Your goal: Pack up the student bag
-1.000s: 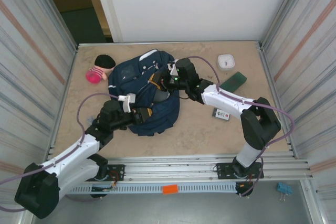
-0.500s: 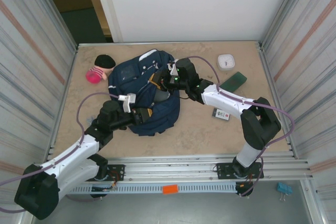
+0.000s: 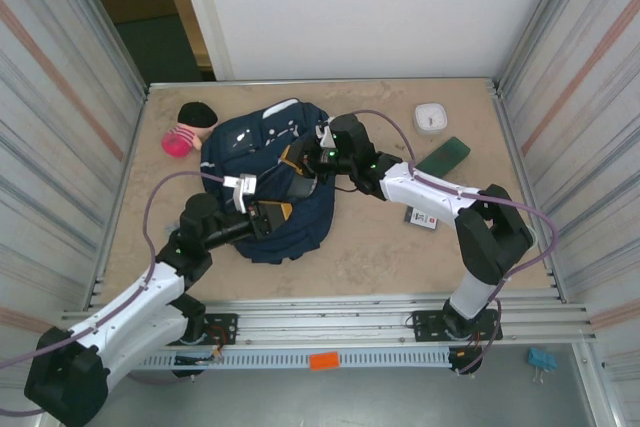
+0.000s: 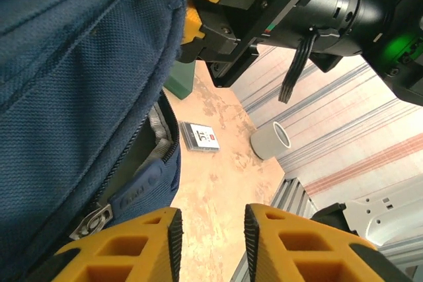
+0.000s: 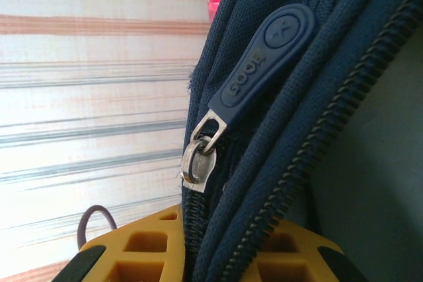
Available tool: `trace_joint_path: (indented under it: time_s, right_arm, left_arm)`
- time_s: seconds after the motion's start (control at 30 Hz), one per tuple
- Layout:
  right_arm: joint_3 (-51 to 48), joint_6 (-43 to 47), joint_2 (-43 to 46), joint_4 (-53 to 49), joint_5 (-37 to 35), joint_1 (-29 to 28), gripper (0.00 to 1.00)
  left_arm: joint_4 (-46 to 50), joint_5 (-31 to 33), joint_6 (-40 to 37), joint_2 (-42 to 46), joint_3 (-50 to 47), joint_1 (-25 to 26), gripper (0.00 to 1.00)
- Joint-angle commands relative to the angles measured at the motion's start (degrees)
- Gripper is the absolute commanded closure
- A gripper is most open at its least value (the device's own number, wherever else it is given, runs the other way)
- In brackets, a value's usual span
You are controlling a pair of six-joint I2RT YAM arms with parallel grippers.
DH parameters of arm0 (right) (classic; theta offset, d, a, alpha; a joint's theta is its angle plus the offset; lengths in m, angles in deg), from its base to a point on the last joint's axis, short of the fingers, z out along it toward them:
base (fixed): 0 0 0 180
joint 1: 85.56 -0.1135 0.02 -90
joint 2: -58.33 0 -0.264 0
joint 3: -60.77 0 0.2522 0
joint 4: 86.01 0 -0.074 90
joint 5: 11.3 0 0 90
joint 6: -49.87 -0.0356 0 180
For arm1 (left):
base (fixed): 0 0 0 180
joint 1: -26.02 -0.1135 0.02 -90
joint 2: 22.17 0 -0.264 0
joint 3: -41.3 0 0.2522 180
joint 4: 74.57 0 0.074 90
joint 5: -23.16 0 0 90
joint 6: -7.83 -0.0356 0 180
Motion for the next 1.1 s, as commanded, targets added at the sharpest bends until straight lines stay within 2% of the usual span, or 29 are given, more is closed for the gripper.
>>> trace_joint_path:
  time_s: [0.0,0.1,0.27,0.33,0.77,0.97,1.07]
  right_arm:
    - [1.5,0.0,0.4,4.7,2.7,-0.6,1.0]
    - [1.2,0.0,0.7,4.7,2.6,-0.6,1.0]
    - [1.0,0.0,0.8,4.6,2.6,-0.5,1.0]
    - [1.0,0.0,0.8,4.6,2.5,-0.5,1.0]
    - [1.2,0.3,0.9,4.2,2.7,-0.2,1.0]
    - [1.7,0.8,0.9,3.5,2.6,-0.4,1.0]
    - [1.7,1.0,1.0,3.1,2.2,-0.6,1.0]
  left_arm:
    - [4.5,2.1,-2.4,0.4,1.7,0.3,0.62]
    - [7.4,4.2,-2.2,0.2,1.8,0.3,0.62]
    - [9.7,5.7,-1.4,0.3,2.3,0.3,0.46]
    - [11.2,6.3,-1.4,0.4,2.9,0.3,0.43]
    - [28.1,12.9,-3.9,9.7,5.6,-0.8,0.38]
    - [28.6,9.4,-5.5,7.6,6.9,-0.6,0.39]
    - [29.8,9.7,-7.4,4.7,9.5,0.7,0.41]
